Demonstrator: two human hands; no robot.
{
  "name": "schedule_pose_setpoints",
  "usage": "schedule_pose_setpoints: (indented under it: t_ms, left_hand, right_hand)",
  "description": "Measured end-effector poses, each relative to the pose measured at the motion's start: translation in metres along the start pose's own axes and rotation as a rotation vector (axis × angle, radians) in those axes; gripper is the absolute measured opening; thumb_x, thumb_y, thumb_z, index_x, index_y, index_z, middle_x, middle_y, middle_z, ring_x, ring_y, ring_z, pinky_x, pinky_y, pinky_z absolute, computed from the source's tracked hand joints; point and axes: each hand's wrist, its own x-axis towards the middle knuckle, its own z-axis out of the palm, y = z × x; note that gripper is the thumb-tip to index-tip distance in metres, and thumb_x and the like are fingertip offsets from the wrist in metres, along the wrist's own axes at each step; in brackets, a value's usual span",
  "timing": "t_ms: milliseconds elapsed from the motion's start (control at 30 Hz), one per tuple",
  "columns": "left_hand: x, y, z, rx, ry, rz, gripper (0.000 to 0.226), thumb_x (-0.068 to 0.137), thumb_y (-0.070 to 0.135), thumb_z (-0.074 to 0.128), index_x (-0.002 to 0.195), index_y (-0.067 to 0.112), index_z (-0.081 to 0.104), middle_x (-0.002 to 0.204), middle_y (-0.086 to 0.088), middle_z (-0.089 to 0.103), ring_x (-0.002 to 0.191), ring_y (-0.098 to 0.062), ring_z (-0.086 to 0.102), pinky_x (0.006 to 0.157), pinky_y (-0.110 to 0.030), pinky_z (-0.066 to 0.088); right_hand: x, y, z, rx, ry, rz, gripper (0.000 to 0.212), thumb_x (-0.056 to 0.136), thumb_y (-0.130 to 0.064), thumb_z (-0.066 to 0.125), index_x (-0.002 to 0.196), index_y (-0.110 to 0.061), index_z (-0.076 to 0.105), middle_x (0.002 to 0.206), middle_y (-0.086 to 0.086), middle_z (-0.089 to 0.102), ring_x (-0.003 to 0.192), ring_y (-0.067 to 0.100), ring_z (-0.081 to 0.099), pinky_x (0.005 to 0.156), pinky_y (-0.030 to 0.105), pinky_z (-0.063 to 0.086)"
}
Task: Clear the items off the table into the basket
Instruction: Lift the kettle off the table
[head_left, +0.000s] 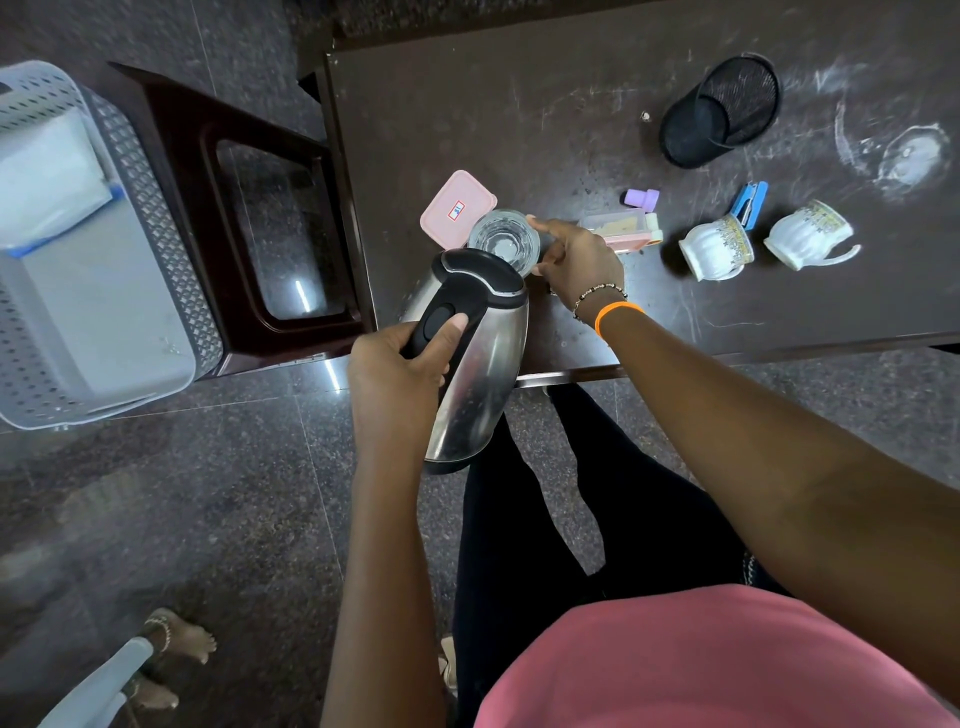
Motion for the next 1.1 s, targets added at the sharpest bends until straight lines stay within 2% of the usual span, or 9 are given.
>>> schedule_pose_setpoints:
  t_ms: [167, 500, 667, 800, 1100]
  left_hand:
    - [-0.0009, -0.0001, 0.0005, -0.014, -0.001, 0.0, 0.039, 0.081, 0.034, 0.069, 0.053, 0.011, 0.056, 0.052, -0.007, 0.054, 0.043, -0.006, 0.044, 0.044, -0.013, 0.038]
    - [0.0011, 0.0036, 0.0011, -0.005, 0.004, -0.004, 0.038, 0.081, 0.035, 0.069, 0.051, 0.016, 0.055, 0.053, -0.007, 0.055, 0.044, -0.008, 0.045, 0.045, -0.015, 0.039]
    - [0.0007, 0.0041, 0.0014, 0.009, 0.002, 0.005, 0.04, 0.081, 0.035, 0.068, 0.054, 0.009, 0.055, 0.054, -0.01, 0.055, 0.047, -0.012, 0.044, 0.046, -0.017, 0.039]
    - [0.0003, 0.0041, 0.0012, 0.004, 0.003, 0.004, 0.039, 0.082, 0.033, 0.069, 0.053, 0.01, 0.054, 0.052, -0.007, 0.053, 0.044, -0.008, 0.043, 0.045, -0.015, 0.038]
    - [0.0012, 0.0029, 0.0002, -0.001, 0.006, 0.029, 0.042, 0.083, 0.032, 0.068, 0.061, -0.002, 0.058, 0.054, -0.009, 0.054, 0.043, -0.008, 0.044, 0.045, -0.014, 0.039]
  right_hand:
    - [0.0001, 0.0003, 0.0002, 0.004, 0.005, 0.005, 0.053, 0.075, -0.014, 0.068, 0.119, -0.04, 0.056, 0.086, 0.001, 0.071, 0.089, 0.026, 0.065, 0.085, 0.037, 0.051]
    - [0.001, -0.0003, -0.0006, -0.004, -0.005, 0.0, 0.054, 0.075, -0.015, 0.07, 0.12, -0.041, 0.055, 0.083, -0.002, 0.071, 0.087, 0.024, 0.065, 0.082, 0.037, 0.053]
    - [0.0009, -0.0004, -0.0013, -0.014, -0.009, -0.006, 0.054, 0.075, -0.015, 0.07, 0.12, -0.04, 0.055, 0.084, -0.001, 0.071, 0.087, 0.024, 0.065, 0.082, 0.036, 0.052]
    - [0.0008, -0.0009, -0.0014, -0.015, -0.005, -0.002, 0.053, 0.075, -0.016, 0.07, 0.119, -0.041, 0.055, 0.084, -0.001, 0.071, 0.087, 0.025, 0.065, 0.081, 0.036, 0.052]
    - [0.0002, -0.0008, -0.0017, -0.004, -0.008, -0.002, 0.052, 0.075, -0.015, 0.07, 0.119, -0.04, 0.056, 0.083, -0.001, 0.071, 0.086, 0.024, 0.065, 0.081, 0.035, 0.052]
